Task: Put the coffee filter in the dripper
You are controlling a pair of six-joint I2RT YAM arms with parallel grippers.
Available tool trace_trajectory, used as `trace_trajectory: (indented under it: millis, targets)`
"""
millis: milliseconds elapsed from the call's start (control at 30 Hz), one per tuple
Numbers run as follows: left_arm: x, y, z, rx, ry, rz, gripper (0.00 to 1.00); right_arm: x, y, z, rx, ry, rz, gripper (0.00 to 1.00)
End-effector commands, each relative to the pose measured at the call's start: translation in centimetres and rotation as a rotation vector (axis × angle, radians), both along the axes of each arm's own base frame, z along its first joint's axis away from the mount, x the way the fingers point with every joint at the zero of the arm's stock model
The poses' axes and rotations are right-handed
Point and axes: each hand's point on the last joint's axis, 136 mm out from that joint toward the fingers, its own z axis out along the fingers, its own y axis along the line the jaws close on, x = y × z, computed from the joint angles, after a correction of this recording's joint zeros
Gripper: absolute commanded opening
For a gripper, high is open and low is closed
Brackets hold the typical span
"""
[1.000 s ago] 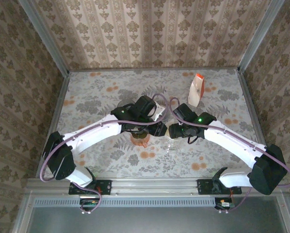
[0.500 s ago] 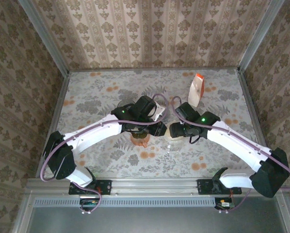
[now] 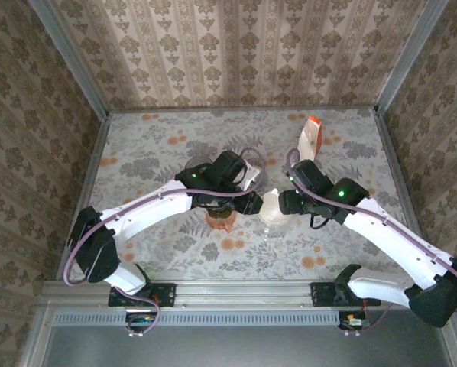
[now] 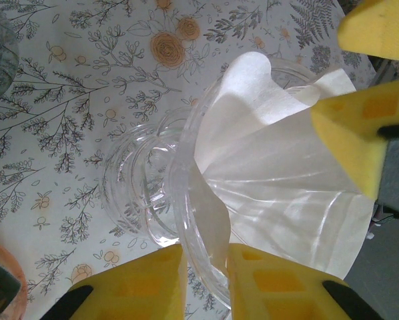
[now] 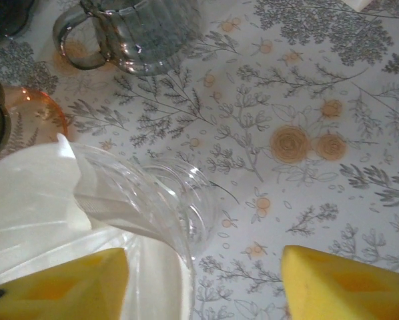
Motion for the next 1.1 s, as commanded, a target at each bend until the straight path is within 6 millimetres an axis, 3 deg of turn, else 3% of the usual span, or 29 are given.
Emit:
trace_trajectory:
  millis: [0,367,667,800,1067]
  targets:
    - [-0.2,0.0,-0.2,0.008,0.019,-0.004,0.23,-0.8,-1.4,0.3,-0.038,0.001,-0.025,0.55]
    - [-0.1,-0.1,-0.2,0.006,0.029,-0.004,0.24,0.3,-0.3,1.3,-0.026,-0.023,0.017,0.29]
    - [0.2,-0.1,-0.1,-0.002,0.027,0.002,0.3,0.0,0.0,0.1,-0.043,0.011,0.029,0.11]
    - [0.3,0.0,0.0,-0.005,0.03,0.007,0.33,0.0,-0.2,0.2,-0.053,0.011,0.026,0.13]
    - [0.8,0.7,1.7,-0.04,-0.001,0.042,0.43,0.1,-0.5,1.5,-0.046,-0.025,0.009,0.43]
